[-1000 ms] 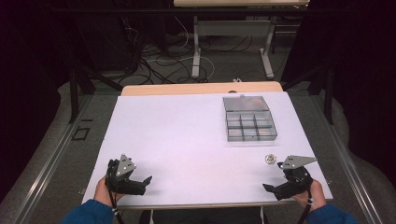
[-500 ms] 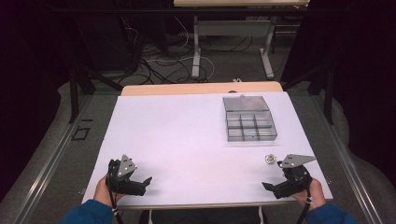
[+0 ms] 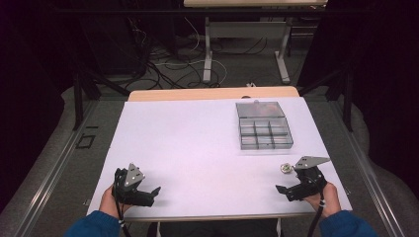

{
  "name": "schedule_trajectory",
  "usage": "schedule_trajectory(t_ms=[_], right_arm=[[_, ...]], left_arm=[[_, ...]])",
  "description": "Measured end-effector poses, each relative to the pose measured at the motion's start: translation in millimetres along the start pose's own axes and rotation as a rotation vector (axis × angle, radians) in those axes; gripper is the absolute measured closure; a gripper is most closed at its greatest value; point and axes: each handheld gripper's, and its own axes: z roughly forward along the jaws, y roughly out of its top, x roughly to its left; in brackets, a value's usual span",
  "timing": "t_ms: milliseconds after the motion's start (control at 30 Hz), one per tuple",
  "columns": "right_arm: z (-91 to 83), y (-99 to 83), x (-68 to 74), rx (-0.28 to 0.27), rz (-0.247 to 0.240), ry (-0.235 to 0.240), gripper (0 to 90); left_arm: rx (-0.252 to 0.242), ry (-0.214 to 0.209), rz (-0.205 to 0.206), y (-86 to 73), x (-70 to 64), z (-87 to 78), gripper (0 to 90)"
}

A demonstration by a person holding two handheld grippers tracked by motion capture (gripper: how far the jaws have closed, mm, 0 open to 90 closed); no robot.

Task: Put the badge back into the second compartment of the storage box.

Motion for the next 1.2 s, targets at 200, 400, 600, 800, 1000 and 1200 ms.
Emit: schedule_trajectory(t_ms=[200,400,600,800,1000,1200], right_arm=[[2.9,3.2,-5.4,-0.003,0.028,-0.015,0.2],[9.4,8.0,-16.1,-0.008,0.042,-0.032,0.2],[15.0,11.0,-26.4,-0.007,0.073,-0.038,0.0],[22.1,13.3,-35.6,0.000,0.107,-0.034,0.0],[25.0,12.1,-43.3,0.016,0.117,-0.043,0.0],[24.4,7.7,-48.6,0.007,0.149,-0.021,6.1]], left_arm=[[0.004,0.000,0.003,0.2,0.3,0.3,0.4],[0.006,0.002,0.014,0.7,0.7,0.6,0.4],[0.007,-0.007,0.008,0.7,0.3,1.4,0.4],[0.009,0.000,0.016,1.0,0.6,0.5,0.4],[0.004,-0.005,0.003,0.6,-0.6,1.5,0.4],[0.009,-0.010,0.006,0.5,-0.5,2.2,0.4]])
